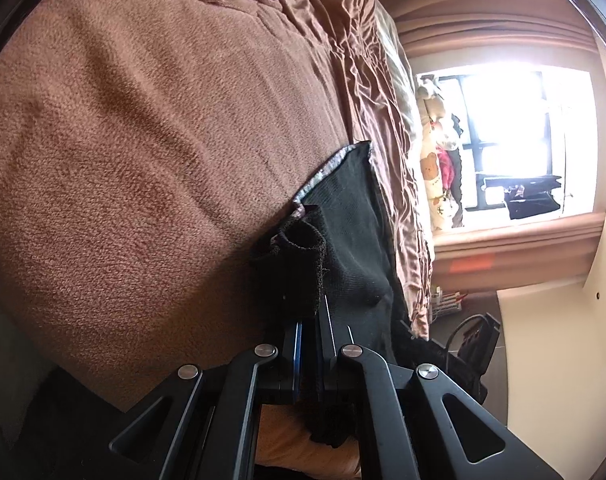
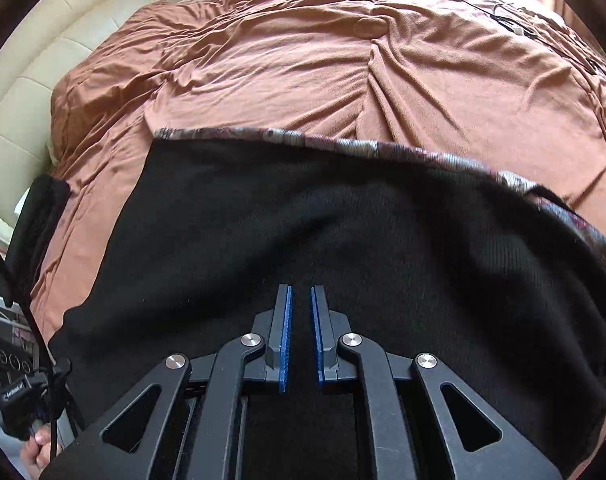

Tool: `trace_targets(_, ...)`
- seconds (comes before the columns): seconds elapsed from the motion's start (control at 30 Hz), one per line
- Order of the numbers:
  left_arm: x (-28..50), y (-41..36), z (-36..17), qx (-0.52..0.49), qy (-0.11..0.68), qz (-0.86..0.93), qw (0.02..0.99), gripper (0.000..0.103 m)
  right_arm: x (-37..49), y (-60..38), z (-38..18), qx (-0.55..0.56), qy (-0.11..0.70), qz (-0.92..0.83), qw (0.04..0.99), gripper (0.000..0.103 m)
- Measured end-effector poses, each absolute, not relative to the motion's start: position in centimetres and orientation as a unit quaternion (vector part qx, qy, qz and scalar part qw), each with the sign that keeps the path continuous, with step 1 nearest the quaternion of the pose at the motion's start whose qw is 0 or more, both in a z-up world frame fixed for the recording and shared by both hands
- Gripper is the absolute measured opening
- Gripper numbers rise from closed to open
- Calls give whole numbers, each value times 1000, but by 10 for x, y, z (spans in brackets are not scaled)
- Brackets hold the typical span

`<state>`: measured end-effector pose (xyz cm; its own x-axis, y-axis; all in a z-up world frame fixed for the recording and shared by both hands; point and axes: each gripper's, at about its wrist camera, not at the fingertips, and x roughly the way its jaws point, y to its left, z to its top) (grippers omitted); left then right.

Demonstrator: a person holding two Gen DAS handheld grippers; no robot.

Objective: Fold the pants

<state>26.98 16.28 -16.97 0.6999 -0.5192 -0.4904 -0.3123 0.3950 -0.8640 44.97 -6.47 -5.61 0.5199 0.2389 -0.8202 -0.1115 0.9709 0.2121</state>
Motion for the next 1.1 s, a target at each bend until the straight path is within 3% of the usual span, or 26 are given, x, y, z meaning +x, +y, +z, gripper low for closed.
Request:
trace_targets(0.57, 298, 135, -104, -502, 348, -126, 782, 5, 335, -73, -90, 122, 472, 136, 862, 7)
trace_targets(1.1, 331, 41, -23, -416, 337, -217, 816, 5, 287, -125, -83, 184, 452, 168, 857, 7)
